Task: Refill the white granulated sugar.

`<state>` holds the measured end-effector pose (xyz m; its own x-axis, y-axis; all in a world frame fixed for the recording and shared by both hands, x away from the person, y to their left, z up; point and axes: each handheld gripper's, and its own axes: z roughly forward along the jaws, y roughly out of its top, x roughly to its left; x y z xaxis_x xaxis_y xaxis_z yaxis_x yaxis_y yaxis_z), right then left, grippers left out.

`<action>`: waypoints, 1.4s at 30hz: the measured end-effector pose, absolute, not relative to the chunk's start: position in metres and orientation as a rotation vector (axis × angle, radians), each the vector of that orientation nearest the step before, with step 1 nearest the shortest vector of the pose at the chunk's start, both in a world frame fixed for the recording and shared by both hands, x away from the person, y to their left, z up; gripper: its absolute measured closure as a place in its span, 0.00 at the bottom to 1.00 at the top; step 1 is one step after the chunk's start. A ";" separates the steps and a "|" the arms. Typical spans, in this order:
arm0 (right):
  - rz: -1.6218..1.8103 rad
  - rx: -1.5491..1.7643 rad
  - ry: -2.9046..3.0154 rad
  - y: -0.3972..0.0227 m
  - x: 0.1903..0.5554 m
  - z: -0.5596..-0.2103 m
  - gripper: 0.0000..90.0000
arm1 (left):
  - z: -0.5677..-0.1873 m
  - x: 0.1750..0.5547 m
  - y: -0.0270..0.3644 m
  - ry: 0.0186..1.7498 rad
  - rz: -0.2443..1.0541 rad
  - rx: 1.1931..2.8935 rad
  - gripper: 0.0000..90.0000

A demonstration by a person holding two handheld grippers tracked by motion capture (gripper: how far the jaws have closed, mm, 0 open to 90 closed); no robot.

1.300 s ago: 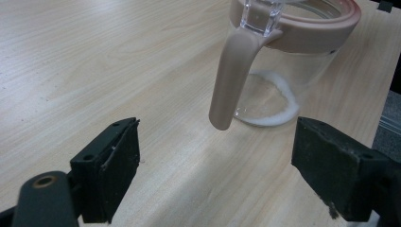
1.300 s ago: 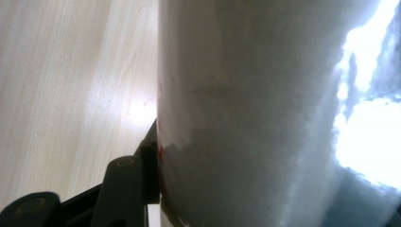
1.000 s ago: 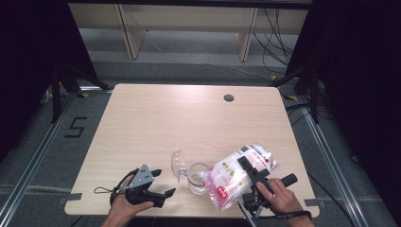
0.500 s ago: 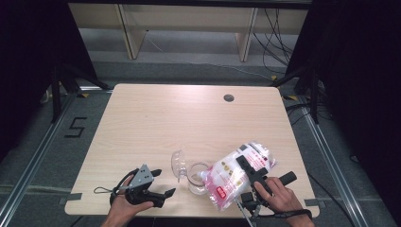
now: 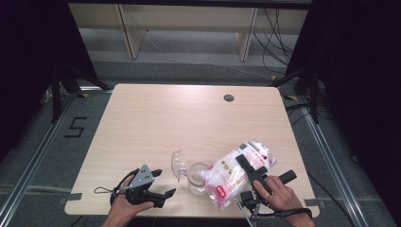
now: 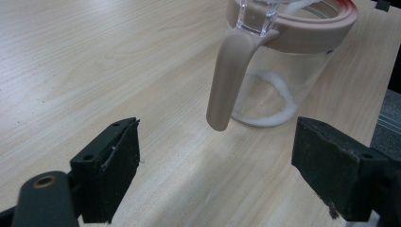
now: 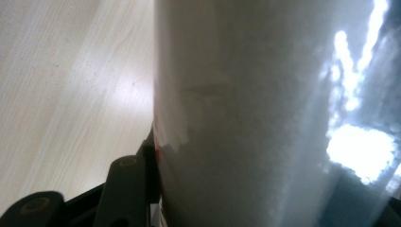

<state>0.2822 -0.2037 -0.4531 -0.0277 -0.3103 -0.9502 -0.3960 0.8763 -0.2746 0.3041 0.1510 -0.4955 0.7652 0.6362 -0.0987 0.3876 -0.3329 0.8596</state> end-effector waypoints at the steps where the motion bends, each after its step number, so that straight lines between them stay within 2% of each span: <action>1: 0.068 -0.592 1.620 -0.203 0.283 -0.451 0.56 | -0.495 0.305 0.153 0.768 0.329 1.991 0.17; 4: 0.069 -0.565 1.629 -0.204 0.282 -0.452 0.57 | -0.495 0.304 0.151 0.771 0.300 1.970 0.17; 42: 0.076 -0.597 1.619 -0.203 0.286 -0.453 0.58 | -0.495 0.304 0.151 0.774 0.299 1.962 0.17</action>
<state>0.2859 -0.2029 -0.4528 -0.0179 -0.3308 -0.9435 -0.4183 0.8596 -0.2935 0.3040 0.1510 -0.4953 0.7680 0.6309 -0.1103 0.3932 -0.3284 0.8588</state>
